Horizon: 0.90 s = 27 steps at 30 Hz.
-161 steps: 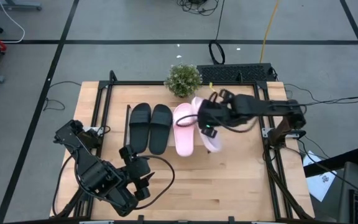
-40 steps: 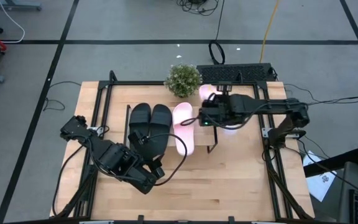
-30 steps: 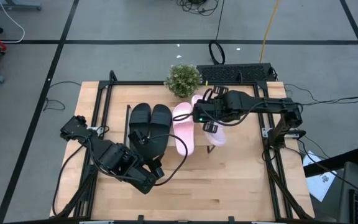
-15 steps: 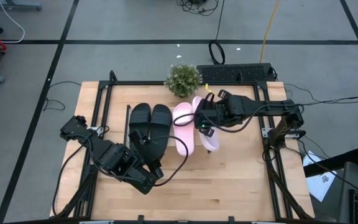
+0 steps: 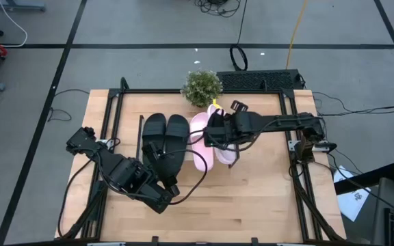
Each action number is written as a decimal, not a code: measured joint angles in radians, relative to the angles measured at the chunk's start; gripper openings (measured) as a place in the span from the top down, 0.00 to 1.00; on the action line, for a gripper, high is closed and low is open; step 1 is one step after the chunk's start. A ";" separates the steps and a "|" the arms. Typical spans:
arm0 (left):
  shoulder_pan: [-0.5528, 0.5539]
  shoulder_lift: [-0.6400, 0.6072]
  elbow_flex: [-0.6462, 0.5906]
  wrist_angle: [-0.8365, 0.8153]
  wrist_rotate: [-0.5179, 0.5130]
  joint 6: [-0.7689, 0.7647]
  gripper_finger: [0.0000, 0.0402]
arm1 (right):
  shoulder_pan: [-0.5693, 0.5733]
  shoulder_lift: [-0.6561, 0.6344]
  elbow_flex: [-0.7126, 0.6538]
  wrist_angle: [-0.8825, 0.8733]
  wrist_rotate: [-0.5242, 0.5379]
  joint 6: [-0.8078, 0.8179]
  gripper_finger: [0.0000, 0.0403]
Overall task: Pick and place slides into the shelf
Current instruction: Put the pink slide on the shelf
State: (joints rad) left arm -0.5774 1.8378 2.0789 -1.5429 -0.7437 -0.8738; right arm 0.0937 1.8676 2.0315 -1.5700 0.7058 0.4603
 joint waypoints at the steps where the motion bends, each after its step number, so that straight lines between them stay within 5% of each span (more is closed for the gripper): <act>1: 0.000 0.000 0.000 0.000 0.000 0.000 0.39 | 0.000 0.008 0.000 0.000 0.001 -0.009 1.00; 27: 0.000 0.000 0.000 0.002 -0.010 0.008 0.39 | -0.002 0.030 0.000 -0.001 0.000 -0.054 1.00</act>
State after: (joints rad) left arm -0.5774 1.8379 2.0791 -1.5414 -0.7536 -0.8658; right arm 0.0917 1.8973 2.0315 -1.5711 0.7055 0.4065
